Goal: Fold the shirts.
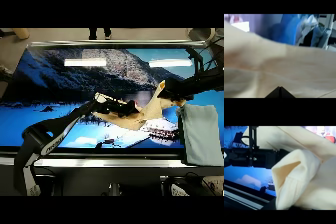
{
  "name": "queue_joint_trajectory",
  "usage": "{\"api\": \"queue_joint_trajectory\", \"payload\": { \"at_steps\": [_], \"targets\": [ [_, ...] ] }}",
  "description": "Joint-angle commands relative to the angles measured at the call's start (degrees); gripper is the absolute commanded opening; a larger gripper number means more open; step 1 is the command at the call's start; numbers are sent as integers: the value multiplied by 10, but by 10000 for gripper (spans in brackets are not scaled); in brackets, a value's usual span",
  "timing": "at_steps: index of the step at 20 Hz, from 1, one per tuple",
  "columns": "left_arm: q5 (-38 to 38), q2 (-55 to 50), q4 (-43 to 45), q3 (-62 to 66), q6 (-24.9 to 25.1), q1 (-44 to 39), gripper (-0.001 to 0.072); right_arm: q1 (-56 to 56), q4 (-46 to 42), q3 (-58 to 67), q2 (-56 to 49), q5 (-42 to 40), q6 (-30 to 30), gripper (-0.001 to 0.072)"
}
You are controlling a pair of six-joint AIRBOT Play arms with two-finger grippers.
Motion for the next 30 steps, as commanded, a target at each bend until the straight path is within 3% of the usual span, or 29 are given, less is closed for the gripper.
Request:
{"api": "queue_joint_trajectory", "payload": {
  "at_steps": [1,4,7,8,10,13,15,19,20,22,25,29,30],
  "targets": [
    [12,71,88,0,16,87,20,66,12,1,-30,-69,4,26],
    [-7,186,192,0,-10,208,21,152,84,1,-120,-178,3,27],
    [-17,300,197,0,-10,290,21,226,210,1,-240,-279,-29,29],
    [-17,329,197,0,-9,299,21,245,257,6,-280,-310,-42,93],
    [-20,372,208,0,-9,298,22,261,342,9,-339,-349,-71,703],
    [-77,398,229,0,-9,298,22,217,361,9,-342,-290,-83,679],
    [-120,403,276,0,-9,299,22,153,282,9,-302,-204,-80,673],
    [-165,403,398,0,-15,299,22,41,-109,-3,-211,-56,-3,663],
    [-169,403,421,-1,-27,298,22,29,-145,-31,-200,-45,5,663],
    [-169,402,434,0,-29,298,22,24,-60,-125,-193,-76,-18,667],
    [-171,402,434,0,-44,297,22,59,80,-241,-198,-220,-59,688],
    [-180,402,434,0,-44,297,22,102,114,-254,-223,-316,-52,647],
    [-180,402,434,0,-44,297,22,103,134,-254,-224,-325,-60,408]
  ]
}}
